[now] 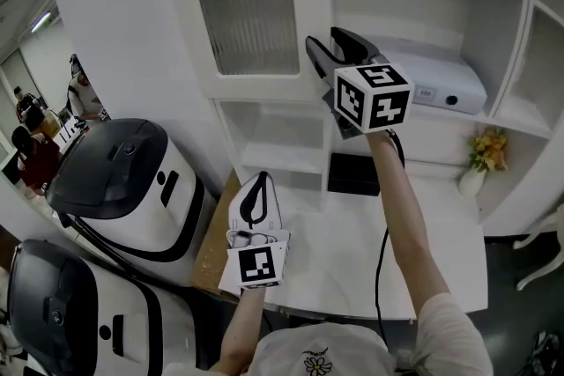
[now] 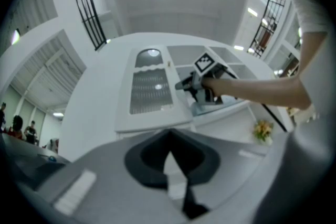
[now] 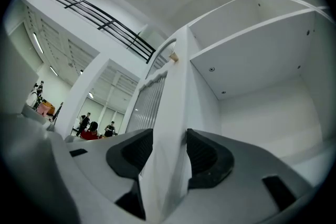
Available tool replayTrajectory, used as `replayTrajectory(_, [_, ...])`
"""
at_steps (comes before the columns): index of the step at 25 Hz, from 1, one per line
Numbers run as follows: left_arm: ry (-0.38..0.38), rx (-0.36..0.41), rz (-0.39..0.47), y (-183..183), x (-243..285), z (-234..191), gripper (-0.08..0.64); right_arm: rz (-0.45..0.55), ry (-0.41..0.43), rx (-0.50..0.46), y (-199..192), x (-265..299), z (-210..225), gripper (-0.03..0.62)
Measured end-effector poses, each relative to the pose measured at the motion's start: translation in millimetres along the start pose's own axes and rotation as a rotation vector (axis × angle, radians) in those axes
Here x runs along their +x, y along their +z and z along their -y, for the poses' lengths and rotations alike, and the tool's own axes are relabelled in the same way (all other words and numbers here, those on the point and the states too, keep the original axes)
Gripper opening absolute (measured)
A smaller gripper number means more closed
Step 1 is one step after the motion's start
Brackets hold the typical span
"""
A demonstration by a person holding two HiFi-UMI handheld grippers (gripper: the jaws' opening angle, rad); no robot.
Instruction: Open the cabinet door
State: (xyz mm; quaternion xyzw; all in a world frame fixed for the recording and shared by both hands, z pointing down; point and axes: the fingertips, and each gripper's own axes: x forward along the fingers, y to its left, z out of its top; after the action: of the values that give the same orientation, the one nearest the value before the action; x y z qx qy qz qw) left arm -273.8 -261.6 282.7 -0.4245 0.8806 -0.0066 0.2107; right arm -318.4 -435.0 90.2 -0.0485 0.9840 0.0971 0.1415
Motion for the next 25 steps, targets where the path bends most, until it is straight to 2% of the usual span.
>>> replayTrajectory(6, [-0.008,-0.005,-0.006,1.3,-2.5,4.5,0.008,0.0,0.041,-0.013,1.8,-12.4,-7.0,0.165])
replayTrajectory(11, [-0.005,-0.006,-0.016,0.1,-3.0,7.4,0.008,0.013,0.113,0.061,8.5,-22.5,-9.0,0.139])
replayTrajectory(13, [0.0,-0.009,-0.018,-1.1,-4.3,8.2,0.008,0.015,0.137,0.085,8.4,-23.9,-5.8,0.106])
replayTrajectory(19, [0.001,-0.002,-0.043,-7.1,-10.7,11.2,0.008,-0.082,0.155,0.129,4.4,-13.2,3.1,0.098])
replayTrajectory(23, [0.005,-0.005,-0.023,1.1,-12.1,14.5,0.008,-0.129,0.215,0.223,0.9,-6.7,8.0,0.098])
replayTrajectory(25, [0.008,-0.006,-0.016,2.9,-13.7,17.0,0.008,-0.153,0.244,0.233,0.4,-6.1,8.0,0.081])
